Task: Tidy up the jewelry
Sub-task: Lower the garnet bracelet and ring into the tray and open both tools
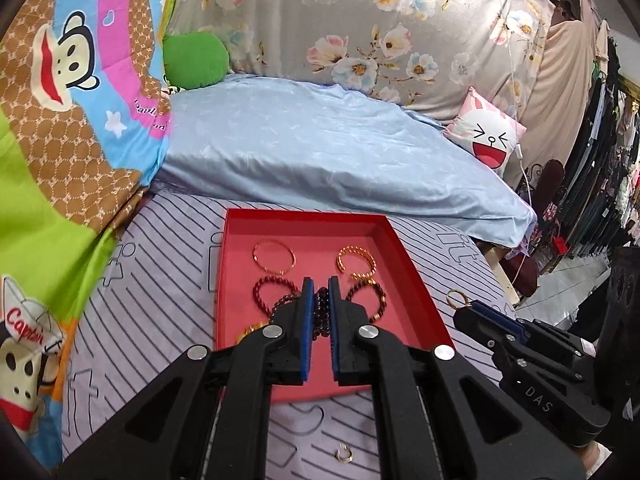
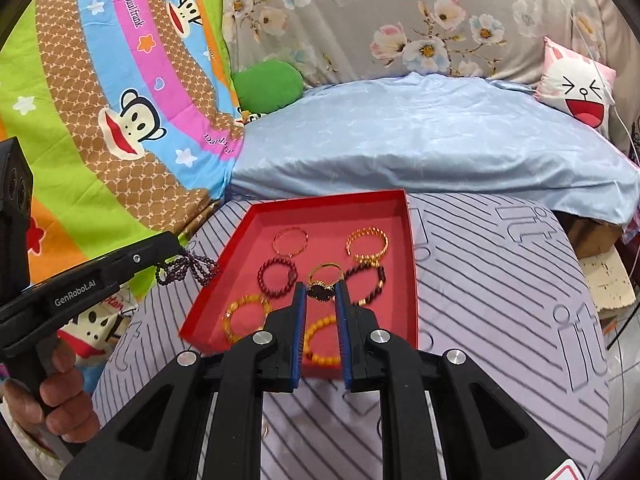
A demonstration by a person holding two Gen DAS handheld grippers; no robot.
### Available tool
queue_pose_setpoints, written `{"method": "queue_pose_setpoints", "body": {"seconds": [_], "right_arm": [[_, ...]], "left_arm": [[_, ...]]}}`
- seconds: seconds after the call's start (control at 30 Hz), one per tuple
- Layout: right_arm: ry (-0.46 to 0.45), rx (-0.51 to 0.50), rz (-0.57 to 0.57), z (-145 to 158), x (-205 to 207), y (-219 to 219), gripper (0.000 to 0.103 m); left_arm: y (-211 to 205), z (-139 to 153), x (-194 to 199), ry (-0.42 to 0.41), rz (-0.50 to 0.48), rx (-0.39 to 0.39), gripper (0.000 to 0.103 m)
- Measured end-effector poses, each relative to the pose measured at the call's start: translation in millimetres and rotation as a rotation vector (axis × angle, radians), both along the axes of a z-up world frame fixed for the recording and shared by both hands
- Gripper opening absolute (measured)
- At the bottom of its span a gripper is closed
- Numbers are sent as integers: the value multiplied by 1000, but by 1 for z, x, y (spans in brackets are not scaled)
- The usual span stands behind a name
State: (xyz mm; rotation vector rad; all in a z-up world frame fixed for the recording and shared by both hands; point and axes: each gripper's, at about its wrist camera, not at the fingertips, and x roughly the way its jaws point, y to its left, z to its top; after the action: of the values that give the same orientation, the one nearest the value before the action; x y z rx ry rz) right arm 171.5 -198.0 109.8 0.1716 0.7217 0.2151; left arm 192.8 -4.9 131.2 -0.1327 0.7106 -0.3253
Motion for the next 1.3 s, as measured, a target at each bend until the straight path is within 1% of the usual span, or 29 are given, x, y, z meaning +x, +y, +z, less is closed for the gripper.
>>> {"method": "queue_pose_setpoints", "body": {"seconds": [0.17, 0.27, 0.37, 0.43, 0.63, 0.83, 0.93, 1.0, 1.07, 1.1, 1.13, 1.3], "right_arm": [[58, 0, 42, -7, 45, 5, 14], [75, -13, 52, -12, 63, 10, 14], [110, -13, 59, -23, 81, 12, 14], [136, -11, 61, -31, 91, 13, 14], [196, 1, 66, -52, 115, 16, 14], [243, 2, 72, -66, 134, 18, 14], [259, -1, 70, -70, 140, 19, 14], [269, 7, 70, -70, 144, 20, 14], [275, 14, 72, -71, 147, 20, 14], [274, 9, 70, -71, 148, 21, 14], [273, 6, 69, -70, 149, 21, 15], [267, 10, 61, -71, 153, 23, 18]], "left_arm": [[-11, -10, 38, 66, -26, 32, 7], [-19, -18, 58, 110, -48, 47, 7], [-24, -28, 75, 149, -56, 47, 7], [-26, -37, 90, 187, -64, 33, 7], [-35, -59, 125, 249, -66, 27, 7], [-42, -78, 149, 317, -70, 30, 7], [-40, -87, 160, 363, -59, 6, 7], [-35, -89, 167, 371, -44, -24, 11], [-29, -88, 171, 359, -17, -40, 24], [-27, -88, 172, 352, -6, -44, 27], [-25, -87, 173, 346, 3, -46, 33], [-18, -86, 170, 323, 27, -25, 39]]}}
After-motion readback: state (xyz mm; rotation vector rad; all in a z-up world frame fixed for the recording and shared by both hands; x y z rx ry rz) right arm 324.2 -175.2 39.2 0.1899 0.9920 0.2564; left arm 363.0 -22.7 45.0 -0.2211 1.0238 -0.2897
